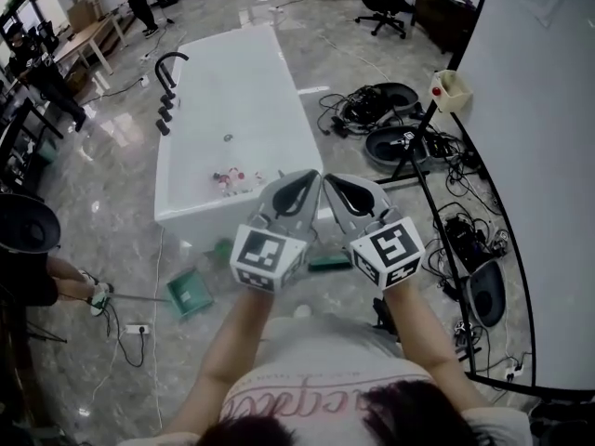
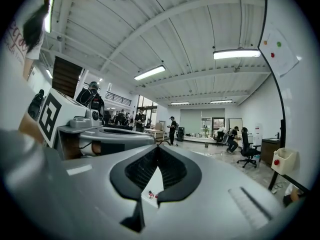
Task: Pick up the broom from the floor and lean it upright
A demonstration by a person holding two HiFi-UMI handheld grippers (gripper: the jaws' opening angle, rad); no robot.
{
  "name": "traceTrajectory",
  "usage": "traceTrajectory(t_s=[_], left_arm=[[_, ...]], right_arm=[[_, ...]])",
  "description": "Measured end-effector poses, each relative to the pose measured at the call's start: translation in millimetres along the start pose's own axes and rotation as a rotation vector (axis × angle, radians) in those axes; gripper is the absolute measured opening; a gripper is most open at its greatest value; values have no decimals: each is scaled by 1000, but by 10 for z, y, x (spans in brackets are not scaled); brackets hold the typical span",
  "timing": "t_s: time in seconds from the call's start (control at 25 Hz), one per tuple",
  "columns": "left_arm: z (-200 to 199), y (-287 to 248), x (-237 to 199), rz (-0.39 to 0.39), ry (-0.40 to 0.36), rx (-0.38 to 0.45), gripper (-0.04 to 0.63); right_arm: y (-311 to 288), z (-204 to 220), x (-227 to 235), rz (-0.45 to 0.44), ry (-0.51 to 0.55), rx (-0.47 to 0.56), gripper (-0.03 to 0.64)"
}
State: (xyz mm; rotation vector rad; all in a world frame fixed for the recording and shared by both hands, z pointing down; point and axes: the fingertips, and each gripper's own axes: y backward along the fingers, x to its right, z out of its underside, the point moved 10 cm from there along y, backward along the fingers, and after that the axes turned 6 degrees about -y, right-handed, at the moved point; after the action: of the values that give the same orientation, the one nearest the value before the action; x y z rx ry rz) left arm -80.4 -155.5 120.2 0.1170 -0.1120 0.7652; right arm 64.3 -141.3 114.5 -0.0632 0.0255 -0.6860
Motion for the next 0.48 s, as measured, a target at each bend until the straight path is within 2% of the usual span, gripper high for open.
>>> traceTrajectory(t_s=[0.48], left_arm=[[-19,-8,-50,18,-10,2,-2]], right_arm=[[12,-49,-10,43,1,12,2]])
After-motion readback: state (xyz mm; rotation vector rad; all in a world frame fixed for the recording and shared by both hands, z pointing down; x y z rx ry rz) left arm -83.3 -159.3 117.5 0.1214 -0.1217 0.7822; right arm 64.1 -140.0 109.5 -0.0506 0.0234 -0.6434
